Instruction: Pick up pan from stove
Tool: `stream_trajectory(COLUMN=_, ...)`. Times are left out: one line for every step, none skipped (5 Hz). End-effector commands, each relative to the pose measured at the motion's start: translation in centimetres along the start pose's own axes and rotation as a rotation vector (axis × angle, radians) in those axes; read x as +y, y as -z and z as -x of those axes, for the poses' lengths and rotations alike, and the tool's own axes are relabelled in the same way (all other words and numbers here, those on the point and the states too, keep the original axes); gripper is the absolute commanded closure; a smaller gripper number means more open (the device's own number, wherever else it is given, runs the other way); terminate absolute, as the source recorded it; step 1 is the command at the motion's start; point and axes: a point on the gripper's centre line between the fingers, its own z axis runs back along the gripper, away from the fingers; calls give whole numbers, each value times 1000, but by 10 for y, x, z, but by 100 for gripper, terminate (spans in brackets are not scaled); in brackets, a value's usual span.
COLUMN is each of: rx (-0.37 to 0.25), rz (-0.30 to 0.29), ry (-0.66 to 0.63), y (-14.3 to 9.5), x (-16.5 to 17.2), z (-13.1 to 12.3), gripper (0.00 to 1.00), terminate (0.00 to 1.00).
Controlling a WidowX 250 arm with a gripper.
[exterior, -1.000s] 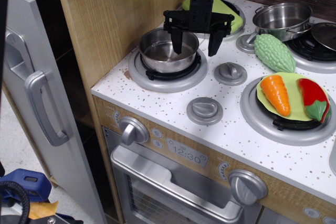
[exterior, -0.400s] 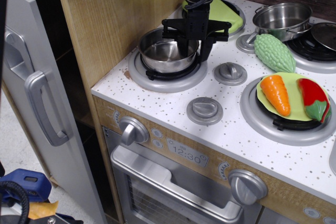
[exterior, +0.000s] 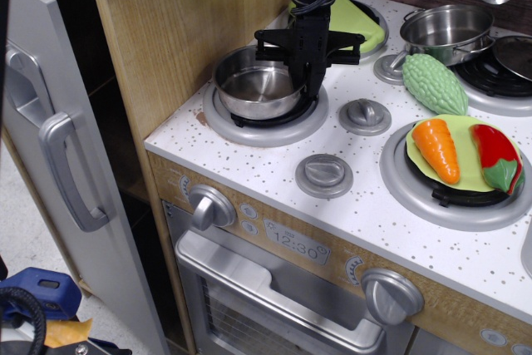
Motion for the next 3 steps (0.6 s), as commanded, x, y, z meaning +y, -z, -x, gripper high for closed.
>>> stream_trajectory(rx=83, rz=-6, ry=-23, y=-39, x=10, z=7, gripper=100, terminate=0)
stream_trajectory(rx=100, rz=3, ry=-12, y=-55, x=13, z=12, gripper=100, terminate=0)
stream_trajectory(rx=96, rz=29, ry=14, y=-67, x=10, z=17, gripper=100, terminate=0)
